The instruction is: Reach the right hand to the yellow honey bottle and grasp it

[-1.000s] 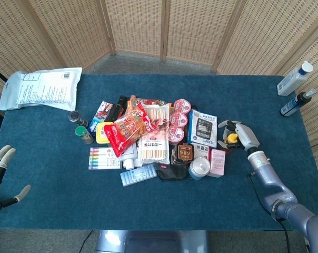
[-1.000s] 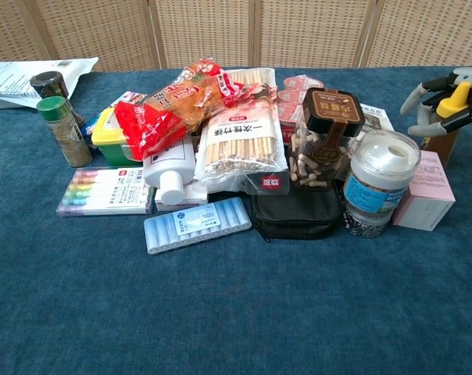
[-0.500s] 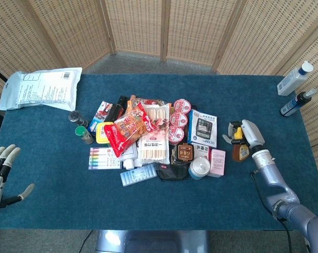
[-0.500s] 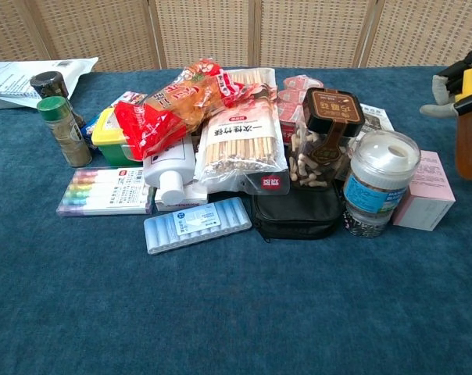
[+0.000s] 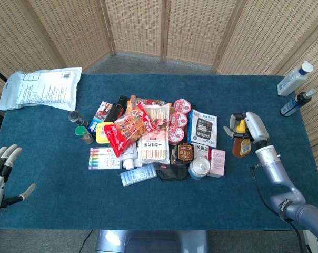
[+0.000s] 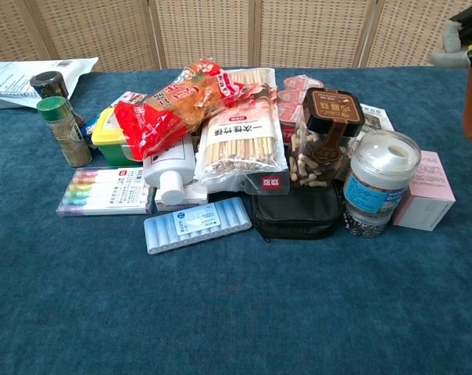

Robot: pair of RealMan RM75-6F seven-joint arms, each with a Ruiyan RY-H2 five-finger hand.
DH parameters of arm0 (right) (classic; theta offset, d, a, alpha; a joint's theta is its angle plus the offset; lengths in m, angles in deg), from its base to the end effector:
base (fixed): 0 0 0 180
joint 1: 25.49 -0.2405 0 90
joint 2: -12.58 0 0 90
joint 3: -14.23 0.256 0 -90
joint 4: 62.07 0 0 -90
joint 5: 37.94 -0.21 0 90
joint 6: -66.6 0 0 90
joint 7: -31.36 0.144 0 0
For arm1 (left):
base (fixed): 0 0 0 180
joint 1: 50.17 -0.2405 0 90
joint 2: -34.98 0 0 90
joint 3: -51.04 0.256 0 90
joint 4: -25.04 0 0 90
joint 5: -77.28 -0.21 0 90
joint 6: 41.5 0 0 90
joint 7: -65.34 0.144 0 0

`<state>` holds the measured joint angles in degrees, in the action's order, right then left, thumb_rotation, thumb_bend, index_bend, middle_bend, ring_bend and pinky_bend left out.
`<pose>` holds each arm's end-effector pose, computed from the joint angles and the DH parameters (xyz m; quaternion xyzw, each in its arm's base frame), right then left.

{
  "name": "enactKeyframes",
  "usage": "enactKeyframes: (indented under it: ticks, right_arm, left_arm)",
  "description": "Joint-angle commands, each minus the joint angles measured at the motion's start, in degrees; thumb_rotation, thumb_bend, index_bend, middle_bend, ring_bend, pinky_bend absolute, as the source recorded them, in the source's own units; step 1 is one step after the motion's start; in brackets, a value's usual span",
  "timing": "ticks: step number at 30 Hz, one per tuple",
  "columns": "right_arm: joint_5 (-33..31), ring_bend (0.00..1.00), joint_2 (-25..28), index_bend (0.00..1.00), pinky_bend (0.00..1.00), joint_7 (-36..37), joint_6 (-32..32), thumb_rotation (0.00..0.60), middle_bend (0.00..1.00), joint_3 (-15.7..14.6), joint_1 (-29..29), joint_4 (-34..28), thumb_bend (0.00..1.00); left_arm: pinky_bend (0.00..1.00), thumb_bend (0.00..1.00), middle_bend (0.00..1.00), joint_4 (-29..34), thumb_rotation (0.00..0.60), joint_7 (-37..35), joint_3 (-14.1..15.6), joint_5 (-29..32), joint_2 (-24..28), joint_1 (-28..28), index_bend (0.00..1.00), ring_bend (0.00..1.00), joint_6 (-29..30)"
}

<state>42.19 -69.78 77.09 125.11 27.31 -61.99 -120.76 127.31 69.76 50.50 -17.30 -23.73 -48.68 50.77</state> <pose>-0.2563 -0.4017 0.0991 0.5324 -0.5241 0.5531 0.3686 -0.2699 0.1523 0.1777 -0.6072 -0.3487 -0.4268 0.5724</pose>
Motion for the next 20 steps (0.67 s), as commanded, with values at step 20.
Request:
enactKeyframes:
  ticks: [20]
  right_arm:
    - [-7.8, 1.0, 14.0, 0.71, 0.76, -14.3, 1.4, 0.6, 1.0, 10.3, -2.6, -25.9, 0.35]
  left_arm:
    - [0.0, 0.28, 0.05, -2.8, 0.424, -3.5, 0.4, -1.0, -0.6, -0.8, 0.0, 0.0, 1.6]
